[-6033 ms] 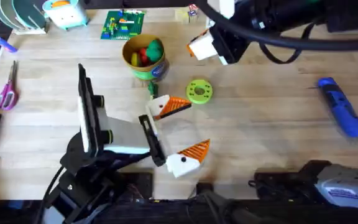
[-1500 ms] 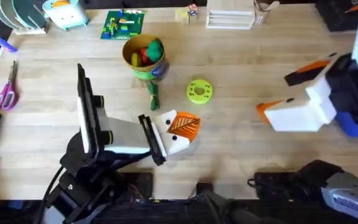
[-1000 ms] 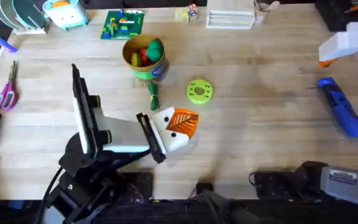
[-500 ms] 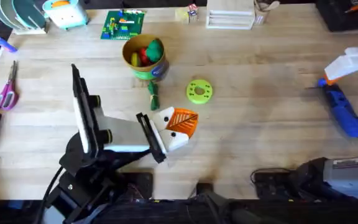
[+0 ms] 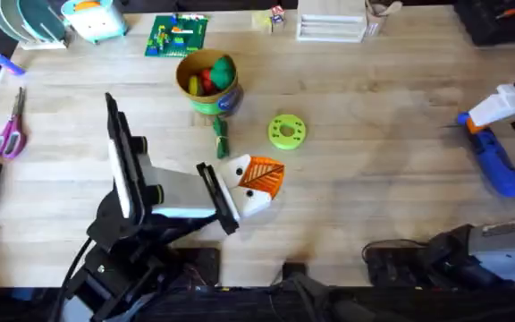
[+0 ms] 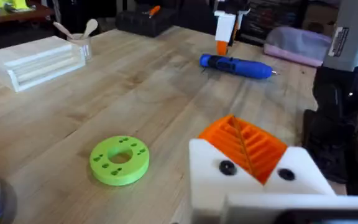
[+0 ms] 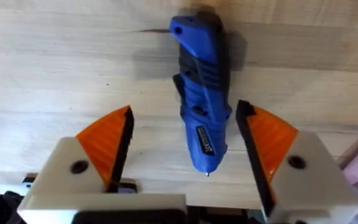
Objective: Pick up the gripper from the table and insert it into the empty holder that is missing its gripper. Then pick up a screw, insert it into the mounting hole, and use the screwdriver to tighten it. Finally, clean up the table by picking up the vegetable and placing it into the bucket.
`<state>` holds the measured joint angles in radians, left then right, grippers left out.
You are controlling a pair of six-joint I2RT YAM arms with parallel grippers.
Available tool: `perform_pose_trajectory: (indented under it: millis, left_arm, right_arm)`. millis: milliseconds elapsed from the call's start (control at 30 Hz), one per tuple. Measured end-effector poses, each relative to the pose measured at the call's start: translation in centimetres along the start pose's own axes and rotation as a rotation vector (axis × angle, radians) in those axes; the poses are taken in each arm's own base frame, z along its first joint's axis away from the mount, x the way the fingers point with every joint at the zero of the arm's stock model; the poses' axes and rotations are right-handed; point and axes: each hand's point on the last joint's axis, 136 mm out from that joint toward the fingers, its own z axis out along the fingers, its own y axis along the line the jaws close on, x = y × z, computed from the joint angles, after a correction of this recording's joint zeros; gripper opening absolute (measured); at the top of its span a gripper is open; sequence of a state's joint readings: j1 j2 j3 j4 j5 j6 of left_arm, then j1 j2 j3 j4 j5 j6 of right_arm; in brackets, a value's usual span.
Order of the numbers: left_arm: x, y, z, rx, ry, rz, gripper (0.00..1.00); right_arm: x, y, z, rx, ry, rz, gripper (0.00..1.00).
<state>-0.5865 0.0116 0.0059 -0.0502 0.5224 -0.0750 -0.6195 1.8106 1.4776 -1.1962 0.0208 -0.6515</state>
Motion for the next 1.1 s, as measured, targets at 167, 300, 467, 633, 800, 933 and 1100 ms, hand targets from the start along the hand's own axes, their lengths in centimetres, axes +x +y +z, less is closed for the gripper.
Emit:
perform_pose_trajectory:
  millis: [167,300,467,633,800,933,1100]
  left_arm:
    - [0.0,0.0,0.0,0.000,0.000,0.000,0.006]
    - [0.0,0.0,0.0,0.000,0.000,0.000,0.006]
    - [0.0,0.0,0.0,0.000,0.000,0.000,0.006]
    - [0.0,0.0,0.0,0.000,0.000,0.000,0.006]
    - [0.0,0.1,0.0,-0.003,-0.001,0.000,0.006]
    - [0.0,0.1,0.0,-0.004,-0.001,0.000,0.006]
    - [0.0,0.2,0.0,-0.011,-0.001,0.000,0.006]
  right_arm:
    - [-0.1,-1.0,1.0,-0.005,0.004,0.005,0.978]
    - [-0.1,-1.0,2.1,-0.024,0.027,-0.019,0.962]
    - [-0.2,-1.1,3.0,-0.038,0.043,-0.043,0.959]
    - [-0.6,-1.5,3.9,-0.039,0.045,-0.058,0.959]
    - [-0.8,-1.7,4.9,-0.035,0.040,-0.062,0.959]
    - [-0.8,-1.6,5.5,-0.033,0.037,-0.068,0.959]
    - [-0.5,-1.5,6.1,-0.034,0.041,-0.086,0.956]
